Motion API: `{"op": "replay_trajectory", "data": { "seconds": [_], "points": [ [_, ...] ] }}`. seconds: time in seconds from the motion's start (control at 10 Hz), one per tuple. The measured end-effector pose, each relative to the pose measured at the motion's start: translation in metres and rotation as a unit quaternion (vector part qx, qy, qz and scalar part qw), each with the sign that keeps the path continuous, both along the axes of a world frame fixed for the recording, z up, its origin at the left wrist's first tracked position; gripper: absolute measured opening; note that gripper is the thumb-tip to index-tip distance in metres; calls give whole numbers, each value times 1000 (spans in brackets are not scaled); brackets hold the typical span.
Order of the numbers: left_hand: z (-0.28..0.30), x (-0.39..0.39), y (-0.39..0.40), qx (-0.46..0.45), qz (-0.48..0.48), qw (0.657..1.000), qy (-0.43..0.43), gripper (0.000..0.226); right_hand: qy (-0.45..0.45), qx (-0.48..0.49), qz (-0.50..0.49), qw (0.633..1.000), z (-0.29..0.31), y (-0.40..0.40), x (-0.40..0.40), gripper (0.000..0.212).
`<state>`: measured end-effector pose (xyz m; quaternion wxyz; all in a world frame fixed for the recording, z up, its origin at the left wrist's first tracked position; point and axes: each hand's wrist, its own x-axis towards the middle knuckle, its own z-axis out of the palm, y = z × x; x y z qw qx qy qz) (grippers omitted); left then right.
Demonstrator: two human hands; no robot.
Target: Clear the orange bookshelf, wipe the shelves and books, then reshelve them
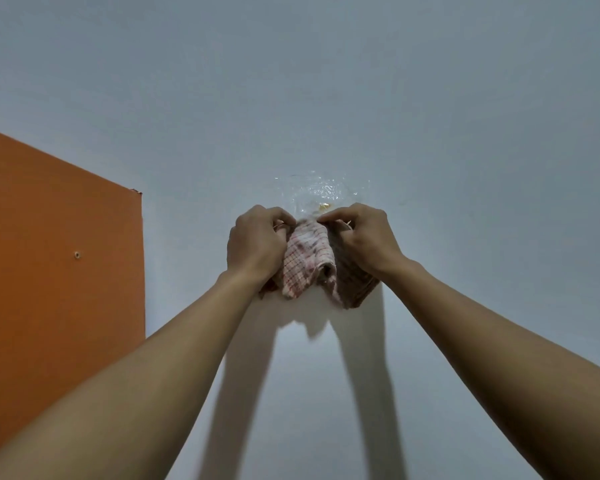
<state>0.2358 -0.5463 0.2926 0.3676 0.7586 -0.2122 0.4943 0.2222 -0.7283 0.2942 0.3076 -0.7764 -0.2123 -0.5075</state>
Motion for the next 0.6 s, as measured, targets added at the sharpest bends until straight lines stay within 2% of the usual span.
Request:
{"op": "replay_trajectory", "data": {
  "seconds": [0.2,0.3,0.4,0.5,0.6],
  "points": [
    [-26,7,-6,-53,-9,999,-6,8,37,0,2,999,-20,-8,5,27],
    [-40,9,-9,-87,-38,995,4,8,62,34,32,997,-28,-7,6,28],
    [-57,6,-13,-126,-62,990,21,8,89,118,95,984,-48,-3,5,23],
    [-82,-2,-15,-187,-96,976,61,8,92,265,150,948,-86,-1,0,17],
    [-130,-10,-9,-268,-83,954,103,7,141,371,156,904,-145,13,-5,14]
  ]
}}
